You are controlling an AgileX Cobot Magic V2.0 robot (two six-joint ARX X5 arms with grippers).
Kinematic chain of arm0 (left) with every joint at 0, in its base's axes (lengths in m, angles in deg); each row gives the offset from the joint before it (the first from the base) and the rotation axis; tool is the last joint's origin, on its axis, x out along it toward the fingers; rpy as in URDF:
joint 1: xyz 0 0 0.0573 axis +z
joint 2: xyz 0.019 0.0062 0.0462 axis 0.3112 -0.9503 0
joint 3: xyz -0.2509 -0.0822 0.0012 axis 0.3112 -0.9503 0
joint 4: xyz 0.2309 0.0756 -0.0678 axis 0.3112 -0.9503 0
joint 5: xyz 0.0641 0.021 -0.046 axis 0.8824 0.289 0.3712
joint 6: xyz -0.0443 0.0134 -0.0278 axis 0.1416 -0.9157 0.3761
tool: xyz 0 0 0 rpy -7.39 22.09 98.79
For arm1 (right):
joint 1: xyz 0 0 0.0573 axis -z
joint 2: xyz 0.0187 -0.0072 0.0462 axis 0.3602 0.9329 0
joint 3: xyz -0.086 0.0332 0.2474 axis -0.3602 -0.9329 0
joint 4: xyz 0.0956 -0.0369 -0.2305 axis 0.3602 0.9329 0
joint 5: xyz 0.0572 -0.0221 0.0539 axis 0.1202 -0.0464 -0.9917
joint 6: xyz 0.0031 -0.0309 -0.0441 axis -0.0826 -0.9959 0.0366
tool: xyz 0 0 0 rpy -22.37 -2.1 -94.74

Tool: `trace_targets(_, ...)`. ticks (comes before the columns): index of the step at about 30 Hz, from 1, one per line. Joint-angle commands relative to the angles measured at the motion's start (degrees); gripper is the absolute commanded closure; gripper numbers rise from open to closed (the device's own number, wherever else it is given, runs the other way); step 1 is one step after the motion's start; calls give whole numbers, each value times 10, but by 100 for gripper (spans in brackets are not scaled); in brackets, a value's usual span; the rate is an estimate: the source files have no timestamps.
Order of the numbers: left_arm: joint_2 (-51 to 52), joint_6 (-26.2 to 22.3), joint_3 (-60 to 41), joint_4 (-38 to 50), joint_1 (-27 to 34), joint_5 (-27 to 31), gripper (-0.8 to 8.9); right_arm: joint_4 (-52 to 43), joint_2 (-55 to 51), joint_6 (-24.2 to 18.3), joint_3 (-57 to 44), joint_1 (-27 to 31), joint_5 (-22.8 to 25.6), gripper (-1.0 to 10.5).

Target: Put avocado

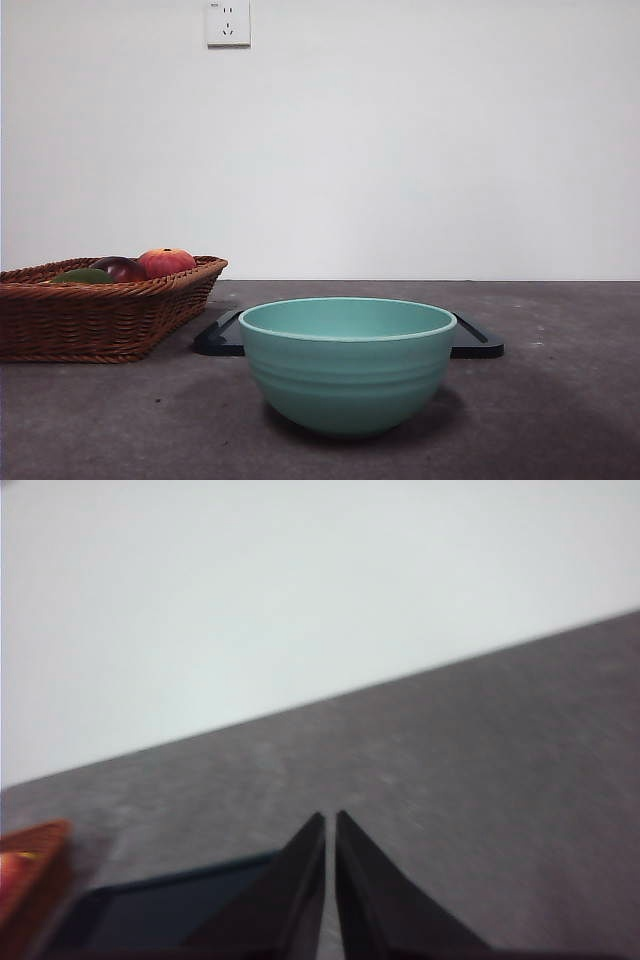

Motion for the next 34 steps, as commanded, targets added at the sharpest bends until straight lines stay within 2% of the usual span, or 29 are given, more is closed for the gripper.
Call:
trace_targets(1,-33,-14,56,-32,-2,-2,797,9,31,6,41,0,-26,936)
trace_targets(3,-60,-16,90,-57,-2,-9,798,27,57,6,69,0,-47,936)
trace_targets(9,-142,-17,189,-125,-3,-80,797,86,130,-19,152,-8,-100,936)
trace_targets(15,-207,-34,262,-189,-19,-179,798,138,178,-65,221,-59,-127,936)
trace_targets(19,-221,-43,286,-195,-44,-228,798,180,198,-105,257,-106,-144,936)
trace_targets(22,-220,-42,292,-196,-57,-247,798,207,207,-138,271,-133,-168,936)
trace_targets(25,-220,-42,292,-198,-61,-271,797,226,213,-141,273,-148,-187,936)
trace_targets(29,-220,-54,292,-203,-63,-282,794,251,216,-147,273,-157,-185,935)
trace_targets(34,-221,-59,292,-235,-63,-283,708,259,216,-159,273,-157,-184,935)
